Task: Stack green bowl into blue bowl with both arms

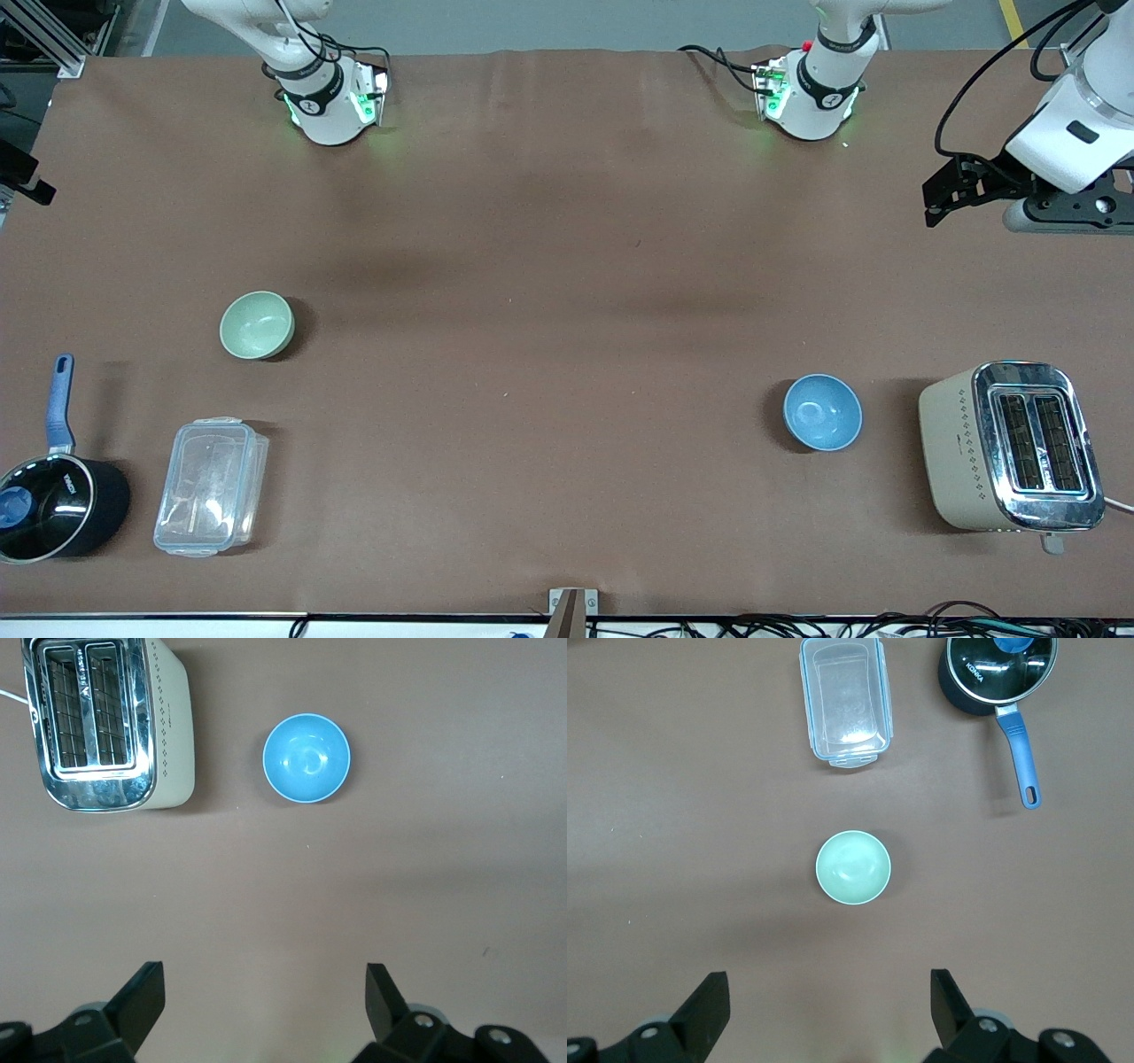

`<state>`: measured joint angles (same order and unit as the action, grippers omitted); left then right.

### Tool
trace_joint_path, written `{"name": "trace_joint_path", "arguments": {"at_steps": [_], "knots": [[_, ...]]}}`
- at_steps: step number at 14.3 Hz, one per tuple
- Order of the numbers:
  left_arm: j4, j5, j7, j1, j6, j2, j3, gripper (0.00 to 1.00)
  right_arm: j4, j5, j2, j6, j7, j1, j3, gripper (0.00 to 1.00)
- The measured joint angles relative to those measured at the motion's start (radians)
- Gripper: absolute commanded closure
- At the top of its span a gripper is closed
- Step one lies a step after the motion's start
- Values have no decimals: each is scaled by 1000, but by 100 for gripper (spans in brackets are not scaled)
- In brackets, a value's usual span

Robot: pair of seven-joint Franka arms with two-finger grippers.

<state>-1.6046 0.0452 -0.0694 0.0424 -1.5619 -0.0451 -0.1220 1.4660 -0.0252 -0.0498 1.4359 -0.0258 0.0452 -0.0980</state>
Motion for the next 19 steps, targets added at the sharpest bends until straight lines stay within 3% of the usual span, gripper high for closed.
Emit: {"name": "trace_joint_path", "arguments": {"at_steps": [5, 8, 11, 16, 19], "knots": [[4, 0, 0, -4, 5, 20, 2, 0, -1, 0, 0, -1, 0, 0, 0, 0], [16, 0, 0, -15, -15, 124, 5, 0, -2, 0, 1, -1, 0, 0, 0, 0], [7, 45, 0, -34, -170, 325, 10, 0, -4, 0, 2, -1, 0, -1, 0, 0], [-77, 50, 0, -79, -459, 523, 11, 0, -5, 0, 3, -3, 0, -1, -2, 0], [-78, 50, 0, -94, -559, 614, 11, 21, -5, 0, 3, -6, 0, -1, -2, 0]]}}
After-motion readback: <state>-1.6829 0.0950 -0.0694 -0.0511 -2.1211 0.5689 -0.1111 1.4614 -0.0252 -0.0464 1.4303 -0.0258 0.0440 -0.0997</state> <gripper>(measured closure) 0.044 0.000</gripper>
